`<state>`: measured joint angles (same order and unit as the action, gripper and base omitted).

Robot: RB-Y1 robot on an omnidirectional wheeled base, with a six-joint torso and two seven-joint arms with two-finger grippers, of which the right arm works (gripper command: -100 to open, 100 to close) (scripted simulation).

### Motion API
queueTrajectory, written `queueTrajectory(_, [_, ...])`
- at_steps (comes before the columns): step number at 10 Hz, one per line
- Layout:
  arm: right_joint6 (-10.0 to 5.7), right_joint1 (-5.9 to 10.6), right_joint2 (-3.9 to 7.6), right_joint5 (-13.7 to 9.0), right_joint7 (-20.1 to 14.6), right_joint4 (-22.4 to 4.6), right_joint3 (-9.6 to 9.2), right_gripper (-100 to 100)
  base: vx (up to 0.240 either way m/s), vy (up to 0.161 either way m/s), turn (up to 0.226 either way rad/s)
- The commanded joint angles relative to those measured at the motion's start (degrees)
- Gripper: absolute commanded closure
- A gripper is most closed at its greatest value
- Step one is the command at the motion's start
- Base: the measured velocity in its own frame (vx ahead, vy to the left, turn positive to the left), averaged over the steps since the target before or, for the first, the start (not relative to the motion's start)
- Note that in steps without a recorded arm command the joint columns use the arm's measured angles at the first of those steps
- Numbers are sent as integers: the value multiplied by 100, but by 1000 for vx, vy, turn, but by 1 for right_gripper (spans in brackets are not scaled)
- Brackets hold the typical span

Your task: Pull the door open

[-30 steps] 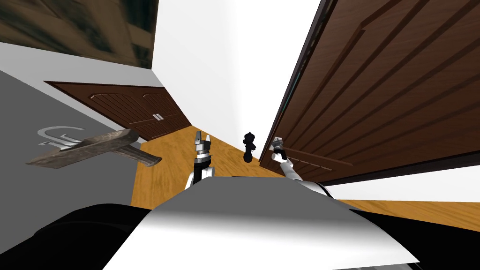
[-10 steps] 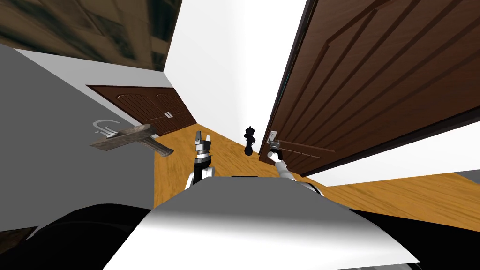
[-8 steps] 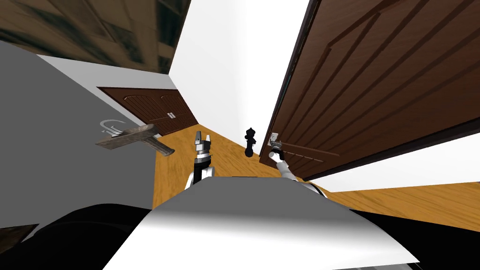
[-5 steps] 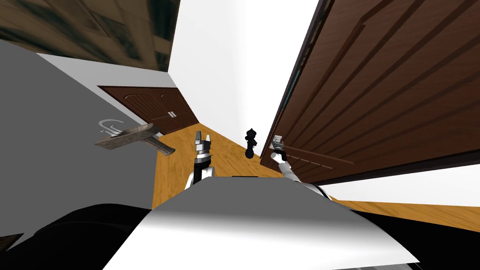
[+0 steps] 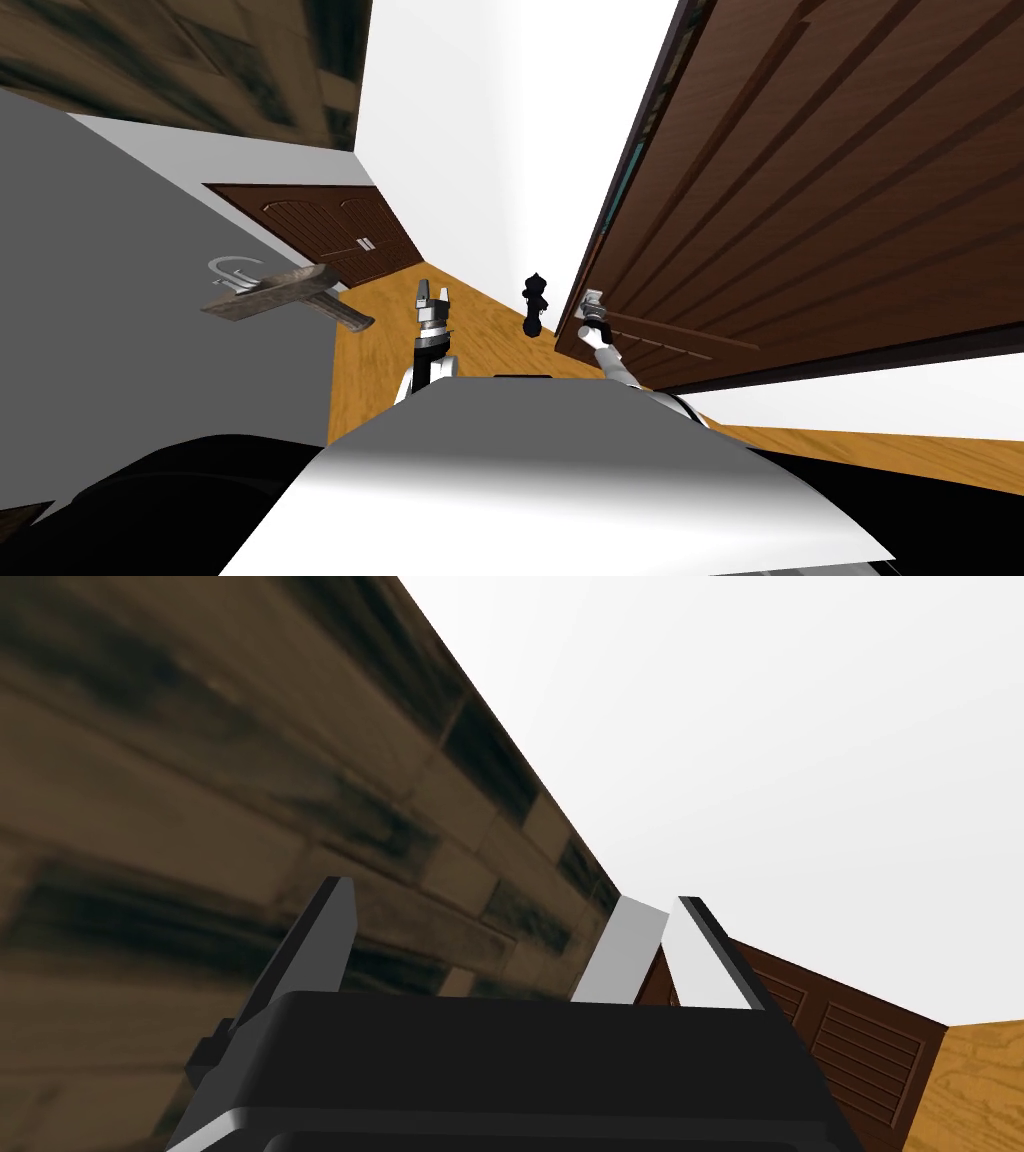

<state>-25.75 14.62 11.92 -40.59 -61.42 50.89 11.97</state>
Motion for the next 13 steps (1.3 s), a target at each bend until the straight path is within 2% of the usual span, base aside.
queueTrajectory(1, [-11, 16, -8, 2, -2, 16, -8, 100, -11, 5, -2])
queueTrajectory(2, [-11, 16, -8, 2, -2, 16, -8, 100, 0, 0, 0])
queueTrajectory(3, [29, -45, 63, 6, -121, 33, -105, 100, -119, -20, 136])
queueTrajectory(13, [176, -284, 522, 49, -900, 297, -781, 100, -224, -60, 157])
